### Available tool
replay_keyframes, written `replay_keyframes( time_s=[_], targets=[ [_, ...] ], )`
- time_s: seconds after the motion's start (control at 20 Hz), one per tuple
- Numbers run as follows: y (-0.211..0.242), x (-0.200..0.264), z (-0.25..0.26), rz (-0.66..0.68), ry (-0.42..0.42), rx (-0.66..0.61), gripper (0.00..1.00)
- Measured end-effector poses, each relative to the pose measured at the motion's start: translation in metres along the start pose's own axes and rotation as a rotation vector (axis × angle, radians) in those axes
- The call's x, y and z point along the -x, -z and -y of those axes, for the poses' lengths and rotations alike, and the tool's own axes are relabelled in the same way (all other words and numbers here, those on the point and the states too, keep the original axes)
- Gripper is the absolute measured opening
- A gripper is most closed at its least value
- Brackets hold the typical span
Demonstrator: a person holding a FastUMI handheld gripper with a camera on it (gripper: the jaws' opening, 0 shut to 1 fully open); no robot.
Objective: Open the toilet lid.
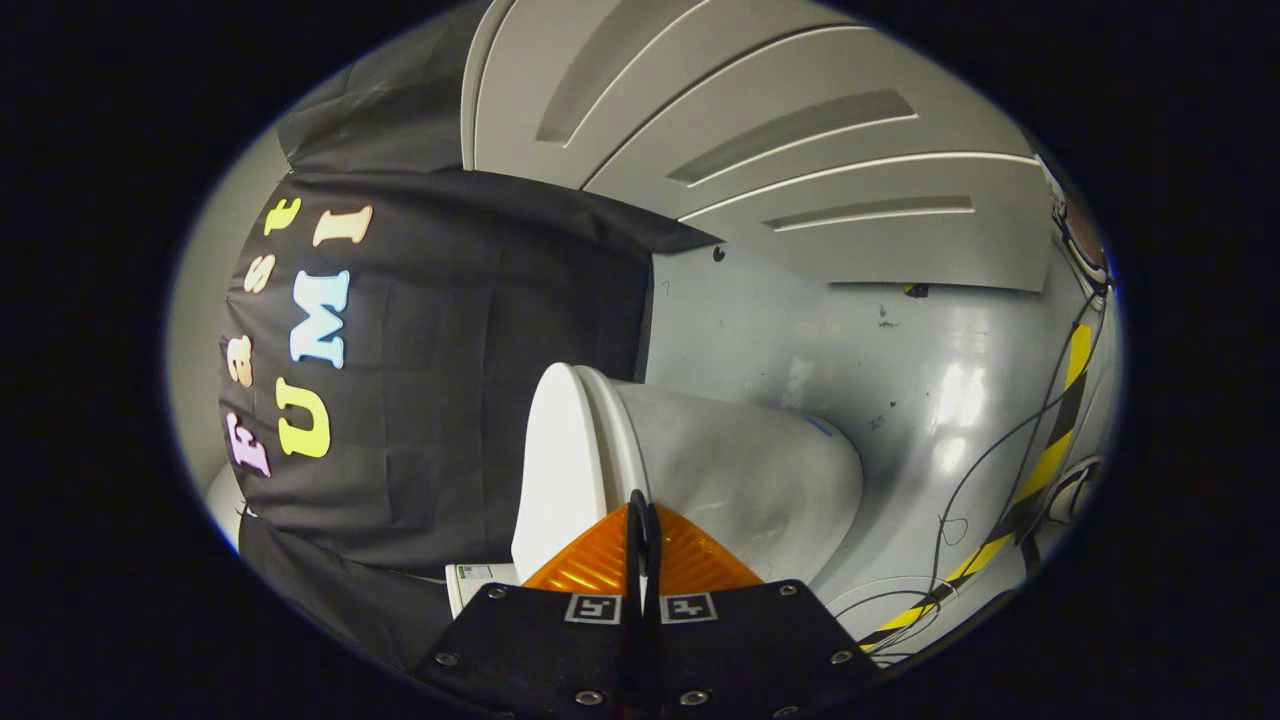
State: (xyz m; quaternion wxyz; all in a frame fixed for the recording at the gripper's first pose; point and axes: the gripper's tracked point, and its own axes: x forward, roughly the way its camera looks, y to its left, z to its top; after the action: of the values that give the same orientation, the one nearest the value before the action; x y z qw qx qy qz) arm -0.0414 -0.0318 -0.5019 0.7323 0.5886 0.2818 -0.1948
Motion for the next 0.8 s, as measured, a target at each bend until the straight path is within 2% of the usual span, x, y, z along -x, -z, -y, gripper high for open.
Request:
replay_keyframes(
  time_s=[0.35, 0.8],
  targets=[
    [-0.006, 0.01, -0.024, 0.039, 0.043, 0.16, 0.0],
    [-0.01, 0.04, -0.093, 0.125, 0.056, 0.398, 0.0]
  ],
)
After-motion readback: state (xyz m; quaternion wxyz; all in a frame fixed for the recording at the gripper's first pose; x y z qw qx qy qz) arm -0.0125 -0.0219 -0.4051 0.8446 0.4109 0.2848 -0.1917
